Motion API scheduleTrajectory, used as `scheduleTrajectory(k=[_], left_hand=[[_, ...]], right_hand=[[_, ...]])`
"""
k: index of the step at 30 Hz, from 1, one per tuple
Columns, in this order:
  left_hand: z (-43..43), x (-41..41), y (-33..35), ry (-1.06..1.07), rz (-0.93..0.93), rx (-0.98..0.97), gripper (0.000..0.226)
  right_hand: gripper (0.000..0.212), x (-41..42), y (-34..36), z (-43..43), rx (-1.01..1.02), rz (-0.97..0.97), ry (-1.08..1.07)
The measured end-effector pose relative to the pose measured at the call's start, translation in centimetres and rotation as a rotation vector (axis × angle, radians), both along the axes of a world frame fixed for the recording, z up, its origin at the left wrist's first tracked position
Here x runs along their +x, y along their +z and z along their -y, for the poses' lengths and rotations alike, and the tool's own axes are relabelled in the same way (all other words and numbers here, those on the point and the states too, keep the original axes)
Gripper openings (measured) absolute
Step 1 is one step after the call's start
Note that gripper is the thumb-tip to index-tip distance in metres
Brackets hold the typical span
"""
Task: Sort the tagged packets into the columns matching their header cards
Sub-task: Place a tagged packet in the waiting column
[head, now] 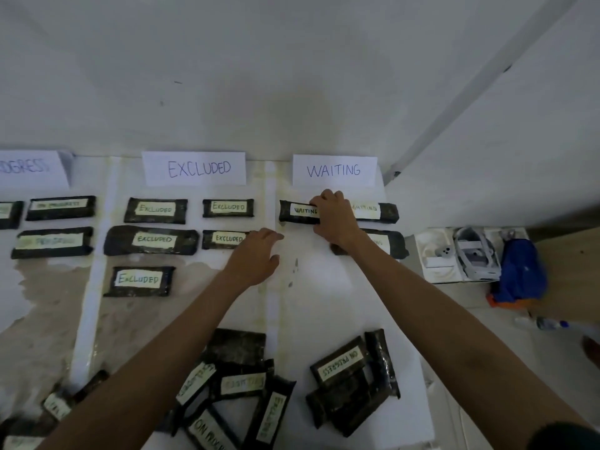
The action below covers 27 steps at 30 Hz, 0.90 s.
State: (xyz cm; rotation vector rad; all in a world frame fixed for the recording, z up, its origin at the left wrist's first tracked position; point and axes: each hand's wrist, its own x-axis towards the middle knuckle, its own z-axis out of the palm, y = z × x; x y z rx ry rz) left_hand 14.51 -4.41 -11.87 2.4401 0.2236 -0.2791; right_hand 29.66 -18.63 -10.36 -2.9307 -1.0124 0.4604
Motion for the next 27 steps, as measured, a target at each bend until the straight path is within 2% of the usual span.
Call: scheduleTrajectory(k=[4,8,10,20,27], left_hand=[[0.9,1.5,-1.1,-0.006,-0.030,0.033,0.046],[1.0,2.4,-1.6,0.010,-0.046,0.062,0.047],[1.0,2.6,-1.8,0.014,-0.022,0.072,0.046],[0.5,2.2,-1.4,0.011,0.068,0.072,0.044],[-1.7,-3.2,0.8,0.014,0.119,0.065,0.038]], right_hand=[[0.049,1.6,-1.1,-0.4,0.060,-0.044,0.041],[0.030,2.4,-1.9,-0.7,0.153,-0.108,0.052],[0.027,2.6,-2.2,-0.7,0.152,-0.120,0.081],[0.026,1.5,-1.9,-0.4,0.212,-0.040,0.125],[0.028,-5.9,1.1,-0.4,0.358,-0.137,0.119]])
